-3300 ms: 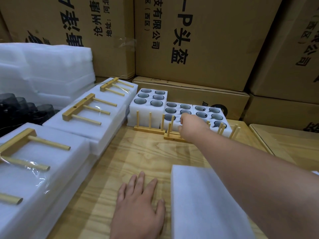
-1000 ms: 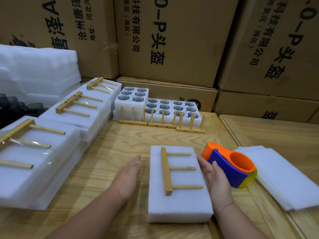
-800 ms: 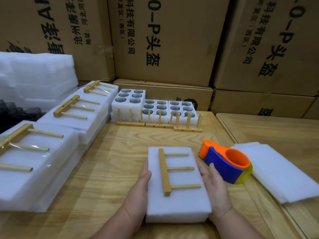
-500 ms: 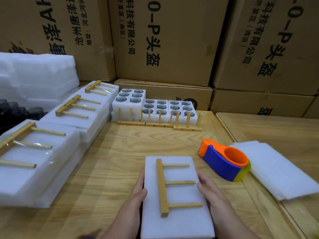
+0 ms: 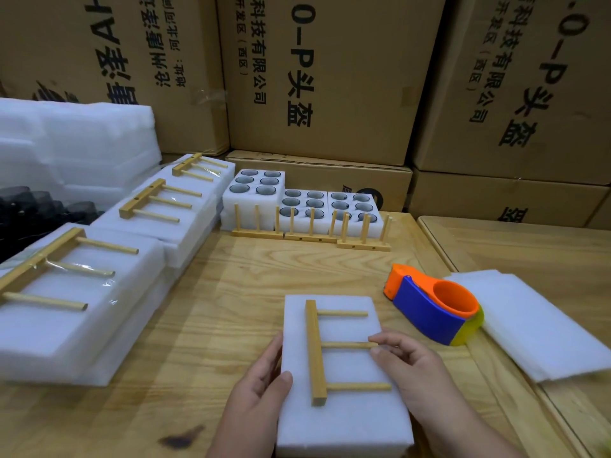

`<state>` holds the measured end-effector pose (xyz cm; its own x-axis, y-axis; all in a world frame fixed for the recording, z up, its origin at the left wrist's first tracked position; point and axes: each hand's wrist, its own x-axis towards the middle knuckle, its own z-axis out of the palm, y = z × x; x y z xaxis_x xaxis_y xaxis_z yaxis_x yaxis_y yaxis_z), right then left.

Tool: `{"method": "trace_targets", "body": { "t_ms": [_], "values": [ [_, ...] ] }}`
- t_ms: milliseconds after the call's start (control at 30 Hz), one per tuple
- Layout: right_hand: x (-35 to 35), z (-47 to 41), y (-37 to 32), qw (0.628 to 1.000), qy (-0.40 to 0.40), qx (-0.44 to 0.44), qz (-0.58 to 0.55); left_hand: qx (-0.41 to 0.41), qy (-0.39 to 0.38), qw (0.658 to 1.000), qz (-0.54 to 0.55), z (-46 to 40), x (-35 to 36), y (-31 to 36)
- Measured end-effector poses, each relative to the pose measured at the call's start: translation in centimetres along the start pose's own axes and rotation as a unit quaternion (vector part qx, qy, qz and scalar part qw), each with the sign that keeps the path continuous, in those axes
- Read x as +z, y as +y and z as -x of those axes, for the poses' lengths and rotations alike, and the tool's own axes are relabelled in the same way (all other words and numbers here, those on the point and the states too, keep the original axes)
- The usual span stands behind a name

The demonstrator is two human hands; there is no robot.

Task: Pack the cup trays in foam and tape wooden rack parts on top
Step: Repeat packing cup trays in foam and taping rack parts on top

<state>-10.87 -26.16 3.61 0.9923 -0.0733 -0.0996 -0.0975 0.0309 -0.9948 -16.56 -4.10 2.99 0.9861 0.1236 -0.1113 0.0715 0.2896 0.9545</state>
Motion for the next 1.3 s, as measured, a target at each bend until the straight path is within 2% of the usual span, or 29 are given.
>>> {"method": "trace_targets", "body": {
  "t_ms": [333, 467, 533, 633, 733, 800, 900, 1000, 1200, 1267, 1300],
  "values": [
    [0.1, 0.3, -1.9, 1.000, 0.001, 0.002, 0.019, 0.025, -0.022, 0.999, -0.022, 0.0, -0.3, -0.2],
    [-1.4, -1.6, -4.3, 0.985, 0.086, -0.075, 0.132, 0.029, -0.036, 0.999, 0.004, 0.1, -0.2, 0.0],
    [-2.6, -3.4, -5.7, 0.958, 0.147, -0.120, 0.214, 0.036, -0.043, 0.998, 0.008, 0.1, -0.2, -0.1],
    [-5.0, -6.8, -7.3, 0.882, 0.189, -0.113, 0.416, 0.049, -0.048, 0.998, 0.003, -0.1, -0.3, -0.4],
    [-6.8, -9.6, -8.0, 0.805, 0.126, 0.014, 0.579, 0.057, -0.044, 0.997, -0.004, -0.4, -0.5, -0.9],
    [-7.3, -10.6, -7.9, 0.767, 0.064, 0.076, 0.634, 0.067, -0.041, 0.997, -0.018, -0.6, -0.7, -1.0],
    [-7.4, -11.2, -7.2, 0.745, 0.024, 0.090, 0.661, 0.106, -0.050, 0.990, -0.078, -0.9, -0.9, -1.2],
    [-6.8, -10.8, -6.3, 0.726, 0.028, 0.077, 0.683, 0.128, -0.052, 0.984, -0.115, -1.0, -1.1, -1.5],
    [-6.8, -9.9, -6.9, 0.739, 0.036, 0.056, 0.670, 0.123, -0.053, 0.982, -0.136, -0.9, -1.1, -1.2],
    [-6.9, -9.2, -7.6, 0.764, 0.035, 0.042, 0.643, 0.121, -0.054, 0.981, -0.140, -0.8, -1.0, -1.1],
    [-6.8, -8.7, -8.0, 0.792, 0.038, 0.030, 0.609, 0.121, -0.053, 0.981, -0.141, -0.8, -1.0, -1.0]
  ]
}}
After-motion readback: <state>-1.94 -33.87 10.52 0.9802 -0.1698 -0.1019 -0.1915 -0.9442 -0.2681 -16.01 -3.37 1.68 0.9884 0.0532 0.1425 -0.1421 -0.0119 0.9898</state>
